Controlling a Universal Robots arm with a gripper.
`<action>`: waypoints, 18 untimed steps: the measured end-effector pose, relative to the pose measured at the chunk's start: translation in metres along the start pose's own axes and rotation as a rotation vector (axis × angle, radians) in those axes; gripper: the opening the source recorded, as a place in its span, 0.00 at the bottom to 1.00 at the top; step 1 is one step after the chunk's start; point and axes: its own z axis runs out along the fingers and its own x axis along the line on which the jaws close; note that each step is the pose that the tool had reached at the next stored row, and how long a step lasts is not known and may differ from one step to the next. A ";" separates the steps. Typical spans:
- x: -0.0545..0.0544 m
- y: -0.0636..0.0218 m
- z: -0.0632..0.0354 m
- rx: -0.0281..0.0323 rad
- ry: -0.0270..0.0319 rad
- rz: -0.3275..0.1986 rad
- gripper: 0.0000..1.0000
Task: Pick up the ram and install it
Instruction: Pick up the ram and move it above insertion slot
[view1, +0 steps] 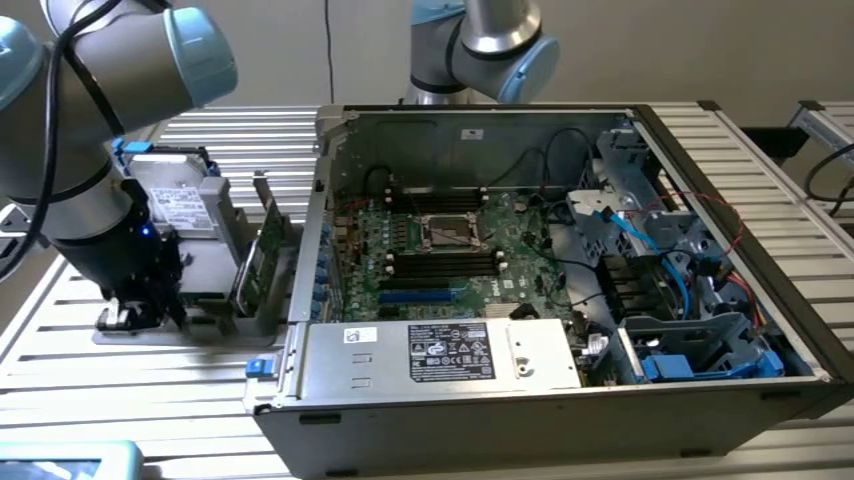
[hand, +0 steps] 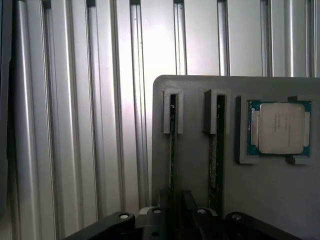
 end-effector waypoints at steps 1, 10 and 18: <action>0.000 0.0003 -0.0018 0.0001 -0.0003 0.000 0.22; 0.001 0.0051 -0.0425 -0.0001 0.0002 0.000 0.13; 0.005 0.0061 -0.0790 -0.0001 0.0003 0.000 0.13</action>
